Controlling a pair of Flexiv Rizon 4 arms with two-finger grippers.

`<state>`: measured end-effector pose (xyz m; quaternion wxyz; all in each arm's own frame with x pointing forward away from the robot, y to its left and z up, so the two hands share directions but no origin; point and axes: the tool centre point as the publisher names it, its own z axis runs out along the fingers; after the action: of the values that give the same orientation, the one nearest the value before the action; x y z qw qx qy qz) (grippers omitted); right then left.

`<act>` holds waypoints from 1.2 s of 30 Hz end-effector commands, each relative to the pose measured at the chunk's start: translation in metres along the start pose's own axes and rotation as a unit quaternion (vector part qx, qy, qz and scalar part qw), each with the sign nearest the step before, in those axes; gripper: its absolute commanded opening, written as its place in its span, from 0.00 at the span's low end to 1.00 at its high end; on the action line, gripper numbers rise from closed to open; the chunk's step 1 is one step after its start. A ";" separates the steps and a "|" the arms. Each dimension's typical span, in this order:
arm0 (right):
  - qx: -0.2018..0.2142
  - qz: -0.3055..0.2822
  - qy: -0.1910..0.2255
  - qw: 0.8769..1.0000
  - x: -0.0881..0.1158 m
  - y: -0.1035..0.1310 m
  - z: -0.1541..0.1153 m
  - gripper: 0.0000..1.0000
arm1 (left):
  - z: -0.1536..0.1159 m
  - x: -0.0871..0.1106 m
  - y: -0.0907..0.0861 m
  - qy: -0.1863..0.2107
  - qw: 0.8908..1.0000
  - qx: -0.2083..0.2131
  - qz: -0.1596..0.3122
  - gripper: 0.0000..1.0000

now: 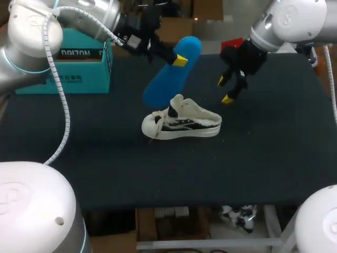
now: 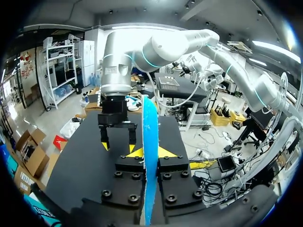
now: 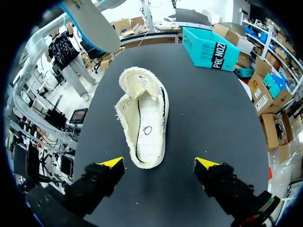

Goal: Open the shoe tongue, take the insole out of the shoe, put the insole back into the shoe, and pack the shoe into the shoebox

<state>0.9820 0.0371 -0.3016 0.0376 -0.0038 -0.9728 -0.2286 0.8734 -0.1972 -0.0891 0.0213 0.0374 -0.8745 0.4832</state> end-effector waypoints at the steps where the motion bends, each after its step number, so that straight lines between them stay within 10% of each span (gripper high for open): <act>1: 0.013 0.002 0.006 1.000 -0.003 0.005 0.004 1.00 | -0.001 0.003 0.009 -0.014 1.000 -0.003 -0.013 0.00; 36: 0.174 0.041 -0.043 0.983 0.005 0.079 0.072 1.00 | -0.104 -0.022 0.168 -0.124 0.978 -0.022 -0.167 0.00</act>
<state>0.9737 0.1331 -0.3268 0.0062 -0.0454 -0.9962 -0.0739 0.8833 -0.0267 -0.1732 -0.0055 0.2414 -0.8650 0.4400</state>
